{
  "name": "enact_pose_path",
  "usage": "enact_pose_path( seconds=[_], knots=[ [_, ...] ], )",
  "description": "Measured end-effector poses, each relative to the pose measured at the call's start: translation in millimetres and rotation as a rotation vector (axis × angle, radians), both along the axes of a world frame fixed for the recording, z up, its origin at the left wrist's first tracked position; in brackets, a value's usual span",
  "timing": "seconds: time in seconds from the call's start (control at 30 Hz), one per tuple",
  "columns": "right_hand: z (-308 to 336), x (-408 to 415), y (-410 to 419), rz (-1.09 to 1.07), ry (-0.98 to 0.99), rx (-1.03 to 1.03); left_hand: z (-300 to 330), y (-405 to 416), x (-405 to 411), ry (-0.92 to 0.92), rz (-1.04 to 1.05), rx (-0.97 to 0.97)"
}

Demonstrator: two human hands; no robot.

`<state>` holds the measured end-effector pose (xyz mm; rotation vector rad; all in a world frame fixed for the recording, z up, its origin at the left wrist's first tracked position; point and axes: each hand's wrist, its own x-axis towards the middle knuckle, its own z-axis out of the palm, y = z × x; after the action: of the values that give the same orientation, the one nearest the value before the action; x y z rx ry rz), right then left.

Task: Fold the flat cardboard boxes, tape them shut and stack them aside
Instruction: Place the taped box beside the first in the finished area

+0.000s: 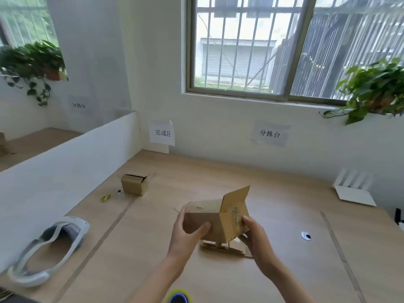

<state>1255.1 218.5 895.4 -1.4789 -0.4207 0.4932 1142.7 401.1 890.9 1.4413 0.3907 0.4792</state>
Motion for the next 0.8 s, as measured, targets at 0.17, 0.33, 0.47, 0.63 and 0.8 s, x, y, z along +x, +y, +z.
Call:
enact_pose_path(
  seconds=[0.17, 0.33, 0.47, 0.63, 0.8],
  knots=[
    [-2.9, -28.6, 65.2, -0.175, -0.155, -0.025, -8.5, 77.0, -36.3, 0.048, 0.183, 0.098],
    [-16.5, -64.1, 137.2, -0.245, -0.273, -0.115, -16.1, 144.0, -75.4, 0.079, 0.275, 0.241],
    [-25.2, -89.3, 191.6, -0.147, -0.181, -0.06, -20.0, 195.4, -98.3, 0.141, 0.355, 0.326],
    [-35.8, -97.6, 255.4, -0.071, -0.012, -0.02, -31.5, 258.0, -107.3, 0.225, 0.418, 0.395],
    [-55.2, -77.4, 312.7, -0.001, -0.017, -0.046, -58.7, 320.5, -88.9, 0.279, 0.432, 0.362]
  ],
)
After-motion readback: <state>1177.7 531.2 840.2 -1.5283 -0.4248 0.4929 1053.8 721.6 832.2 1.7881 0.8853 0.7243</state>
